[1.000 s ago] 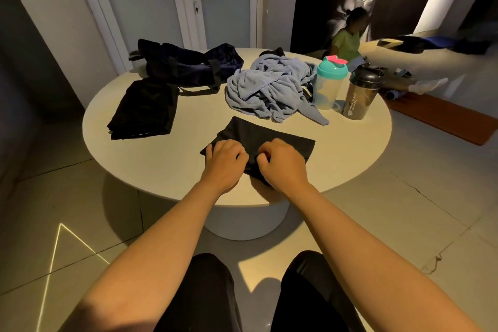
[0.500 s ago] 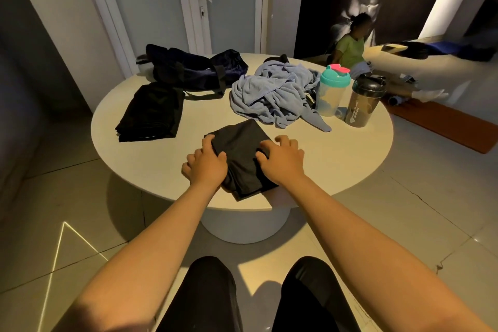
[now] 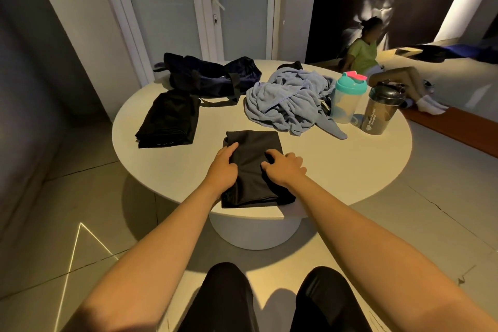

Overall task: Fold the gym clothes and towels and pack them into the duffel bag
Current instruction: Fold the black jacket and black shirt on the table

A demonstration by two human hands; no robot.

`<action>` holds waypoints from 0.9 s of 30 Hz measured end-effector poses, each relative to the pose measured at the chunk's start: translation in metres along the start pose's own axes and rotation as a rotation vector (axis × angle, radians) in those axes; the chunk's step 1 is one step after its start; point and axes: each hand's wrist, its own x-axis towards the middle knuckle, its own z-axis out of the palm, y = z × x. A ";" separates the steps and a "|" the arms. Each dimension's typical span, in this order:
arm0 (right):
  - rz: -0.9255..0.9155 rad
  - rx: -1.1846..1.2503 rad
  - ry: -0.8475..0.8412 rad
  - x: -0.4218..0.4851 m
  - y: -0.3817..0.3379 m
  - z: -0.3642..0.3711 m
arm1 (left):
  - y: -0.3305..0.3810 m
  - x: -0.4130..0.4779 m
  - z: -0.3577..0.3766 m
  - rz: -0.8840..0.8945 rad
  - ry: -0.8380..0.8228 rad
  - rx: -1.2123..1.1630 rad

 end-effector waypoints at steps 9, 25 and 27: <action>-0.051 0.200 0.050 0.008 -0.018 0.009 | 0.003 0.011 -0.016 -0.092 0.085 -0.117; -0.385 0.398 0.186 0.043 -0.103 0.019 | 0.002 0.053 -0.096 0.029 0.162 -0.005; -0.410 0.439 0.194 0.060 -0.127 0.016 | 0.000 0.072 -0.121 0.044 0.188 0.014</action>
